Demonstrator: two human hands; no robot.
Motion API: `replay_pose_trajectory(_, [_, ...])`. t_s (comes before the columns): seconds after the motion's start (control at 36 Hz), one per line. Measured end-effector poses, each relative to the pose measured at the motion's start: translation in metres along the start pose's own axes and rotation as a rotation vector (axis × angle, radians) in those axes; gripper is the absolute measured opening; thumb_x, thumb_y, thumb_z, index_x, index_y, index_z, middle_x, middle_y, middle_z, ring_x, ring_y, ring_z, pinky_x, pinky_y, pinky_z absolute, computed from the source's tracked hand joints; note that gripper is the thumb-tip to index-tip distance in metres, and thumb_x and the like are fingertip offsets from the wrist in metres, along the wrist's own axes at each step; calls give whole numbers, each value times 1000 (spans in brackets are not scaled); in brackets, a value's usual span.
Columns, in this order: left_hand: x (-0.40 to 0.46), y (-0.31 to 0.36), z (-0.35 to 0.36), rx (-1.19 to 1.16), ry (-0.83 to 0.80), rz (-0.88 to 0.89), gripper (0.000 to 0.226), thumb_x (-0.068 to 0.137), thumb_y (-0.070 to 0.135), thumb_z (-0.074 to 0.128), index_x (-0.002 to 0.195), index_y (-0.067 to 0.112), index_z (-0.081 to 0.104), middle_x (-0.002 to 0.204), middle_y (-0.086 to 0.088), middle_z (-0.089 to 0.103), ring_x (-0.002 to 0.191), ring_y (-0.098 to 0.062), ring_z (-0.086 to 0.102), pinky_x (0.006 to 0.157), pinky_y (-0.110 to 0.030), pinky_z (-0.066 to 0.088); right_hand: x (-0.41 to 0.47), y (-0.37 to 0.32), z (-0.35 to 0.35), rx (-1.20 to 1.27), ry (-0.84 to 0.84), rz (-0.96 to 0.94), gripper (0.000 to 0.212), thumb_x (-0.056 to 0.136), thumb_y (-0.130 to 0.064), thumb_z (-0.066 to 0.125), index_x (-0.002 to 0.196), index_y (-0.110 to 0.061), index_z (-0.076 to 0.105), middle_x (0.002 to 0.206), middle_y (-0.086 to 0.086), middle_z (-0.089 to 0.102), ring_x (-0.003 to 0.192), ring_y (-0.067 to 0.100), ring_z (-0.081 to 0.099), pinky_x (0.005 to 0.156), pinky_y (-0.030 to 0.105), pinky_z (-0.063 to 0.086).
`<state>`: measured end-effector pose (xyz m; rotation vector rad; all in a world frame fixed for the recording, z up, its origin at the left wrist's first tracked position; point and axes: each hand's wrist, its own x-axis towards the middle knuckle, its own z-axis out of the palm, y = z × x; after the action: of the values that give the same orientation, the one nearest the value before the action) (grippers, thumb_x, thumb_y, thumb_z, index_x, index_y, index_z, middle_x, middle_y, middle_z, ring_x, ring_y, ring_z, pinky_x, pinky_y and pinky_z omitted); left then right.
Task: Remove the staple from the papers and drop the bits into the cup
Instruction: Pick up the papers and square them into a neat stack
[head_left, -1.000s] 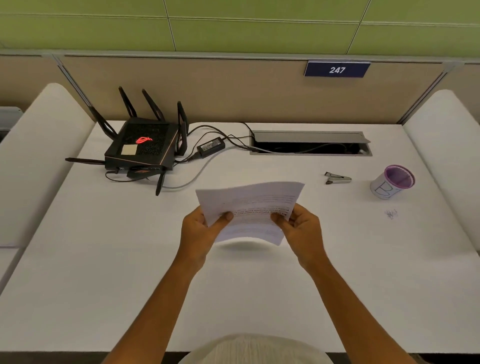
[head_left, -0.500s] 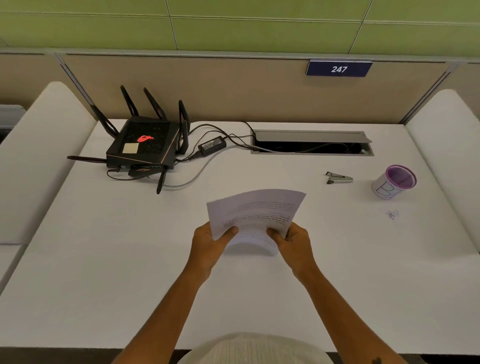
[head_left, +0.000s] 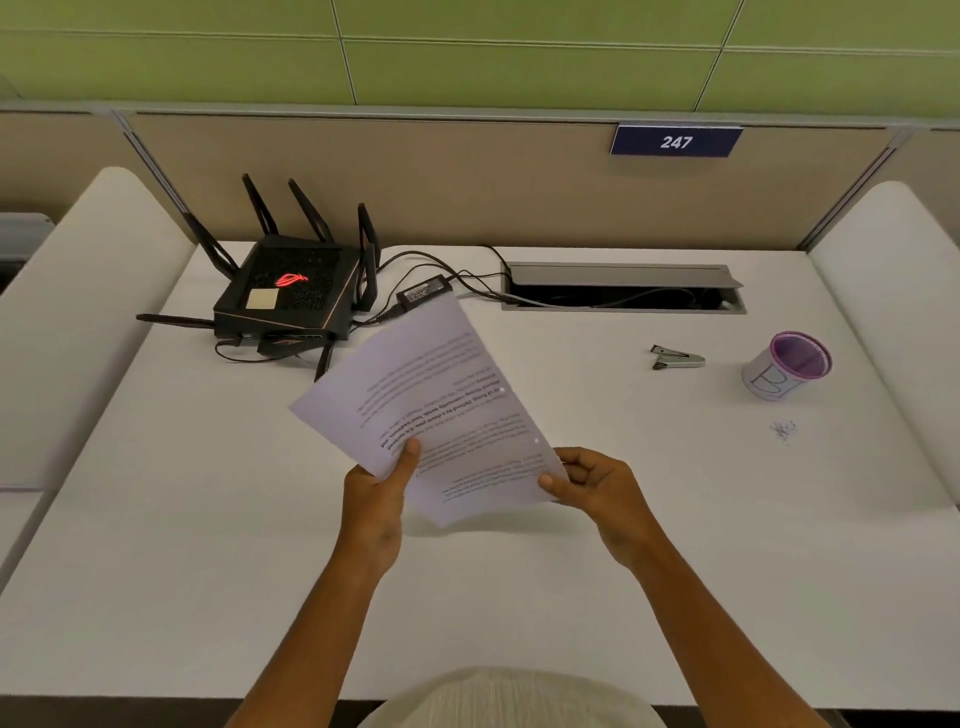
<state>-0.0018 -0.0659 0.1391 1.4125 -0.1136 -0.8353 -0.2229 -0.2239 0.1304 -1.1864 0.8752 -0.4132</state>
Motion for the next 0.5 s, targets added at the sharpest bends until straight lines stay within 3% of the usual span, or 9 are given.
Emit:
replay_pose_trajectory(0.28, [-20,-10,16,-376,-53,-64,45,104,11,62,146,28,60,142,0,72,130,-22,70,107,-46,58,-4,5,36,309,119,16,39,87,-8,78,125,-5,71,121,14,77,113,31,74,96,48,60])
replay_pose_trajectory(0.5, [-7,-15,-19,-378,47,-78,53,96,13,70,148,14,60,142,-9,72,131,-28,69,102,-43,61,2,-9,22,113,231,23,28,88,-8,80,116,-9,75,111,6,81,101,28,78,88,48,63])
